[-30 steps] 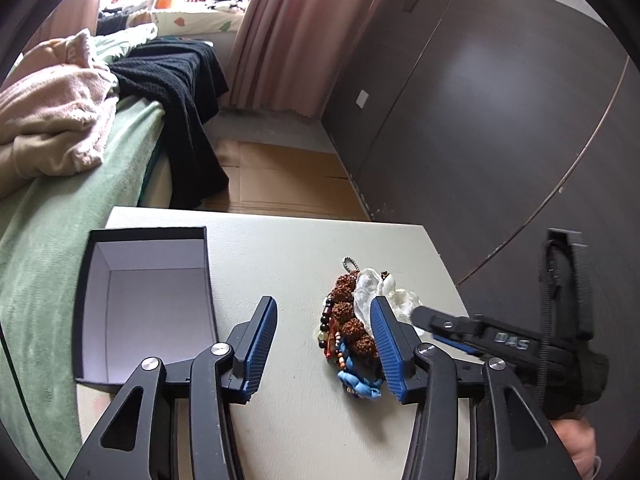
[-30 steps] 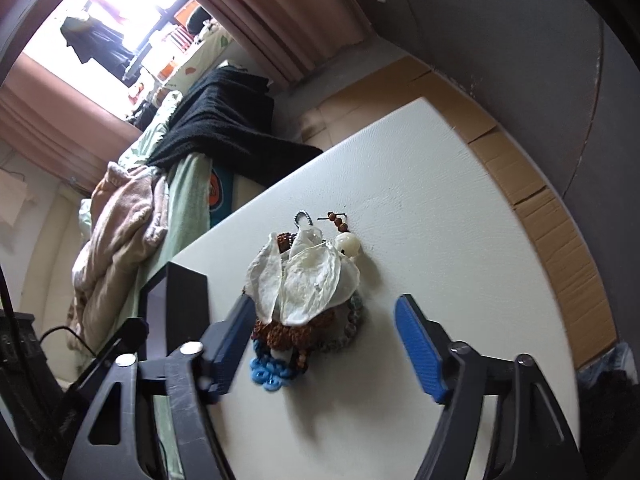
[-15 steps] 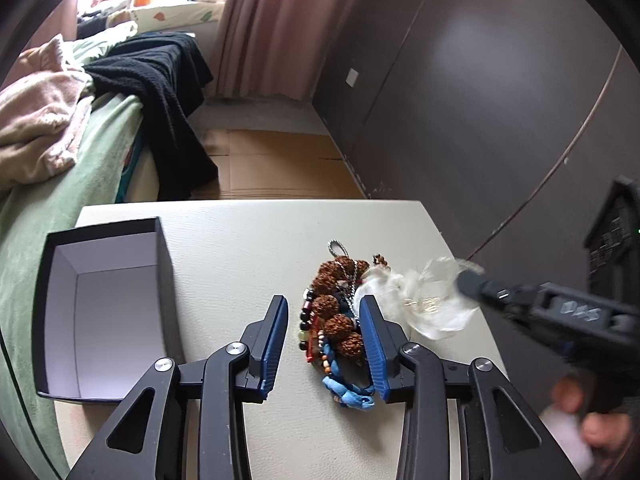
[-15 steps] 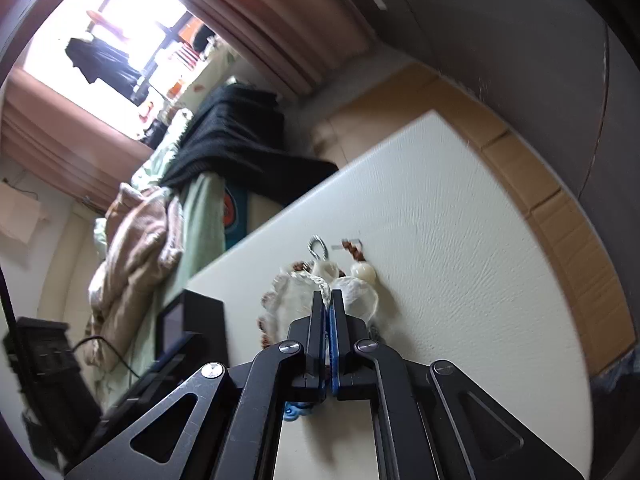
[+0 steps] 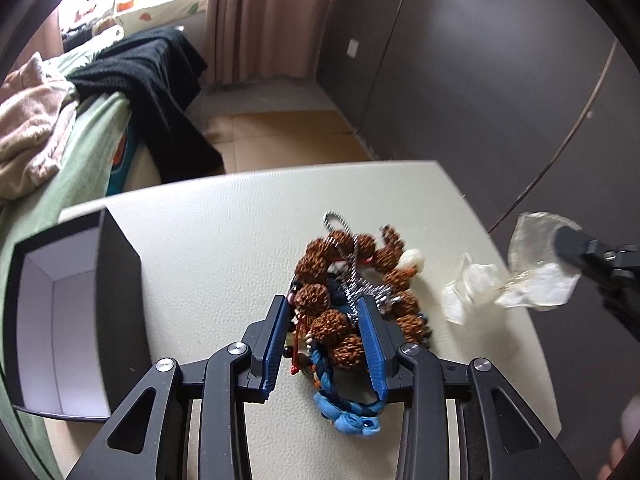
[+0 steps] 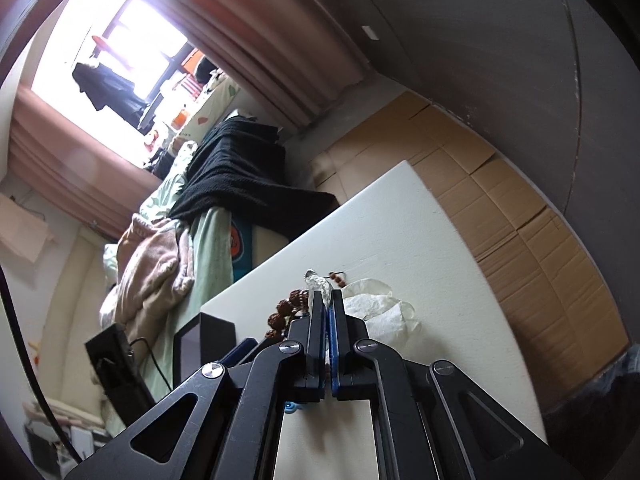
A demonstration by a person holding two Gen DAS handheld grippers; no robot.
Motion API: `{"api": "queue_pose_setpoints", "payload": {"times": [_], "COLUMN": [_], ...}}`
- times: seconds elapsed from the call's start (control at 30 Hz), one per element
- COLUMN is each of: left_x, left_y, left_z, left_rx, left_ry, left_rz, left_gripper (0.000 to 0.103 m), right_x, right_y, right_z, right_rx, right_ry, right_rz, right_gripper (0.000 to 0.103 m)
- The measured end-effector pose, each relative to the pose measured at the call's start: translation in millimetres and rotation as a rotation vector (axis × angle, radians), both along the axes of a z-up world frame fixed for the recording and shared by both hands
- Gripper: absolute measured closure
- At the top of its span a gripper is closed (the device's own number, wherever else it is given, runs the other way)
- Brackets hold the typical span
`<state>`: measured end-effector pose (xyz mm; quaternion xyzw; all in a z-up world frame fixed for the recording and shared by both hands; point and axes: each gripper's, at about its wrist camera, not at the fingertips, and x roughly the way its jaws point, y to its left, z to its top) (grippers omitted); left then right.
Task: Organize jewelry
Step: 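Lift the brown bead bracelet with the left tool while the right tool holds the tissue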
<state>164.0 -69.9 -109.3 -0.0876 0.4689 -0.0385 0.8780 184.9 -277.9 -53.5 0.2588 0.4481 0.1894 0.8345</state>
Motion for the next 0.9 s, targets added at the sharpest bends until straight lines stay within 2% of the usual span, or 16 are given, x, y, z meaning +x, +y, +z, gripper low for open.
{"api": "queue_pose_setpoints", "payload": {"times": [0.07,0.1,0.13,0.3,0.53,0.9], "left_x": [0.8,0.4,0.2,-8.6,-30.1,-71.4], "left_y": [1.0,1.8,3.3,10.3,11.5,16.5], "left_z": [-3.6,-3.4,-2.1,10.8,45.8,90.5], "left_rx": [-0.006,-0.012,-0.021,-0.054,-0.121,-0.146], "left_ry": [0.012,0.012,0.016,-0.005,-0.102,-0.209], "left_rz": [0.013,0.014,0.014,0.007,-0.021,-0.042], "left_gripper": [0.066,0.074,0.078,0.084,0.084,0.084], "right_x": [0.6,0.5,0.2,-1.4,-6.3,-22.7], "right_y": [-1.4,-1.2,-1.5,1.6,-2.7,-1.1], "right_z": [0.6,0.9,1.1,2.0,5.3,9.0], "right_rx": [-0.001,-0.003,-0.004,-0.02,-0.023,-0.057], "right_ry": [0.001,0.0,-0.001,-0.004,-0.008,-0.018], "right_rz": [-0.003,-0.001,0.001,0.009,0.005,0.022], "right_gripper": [0.1,0.1,0.1,0.1,0.1,0.1]}}
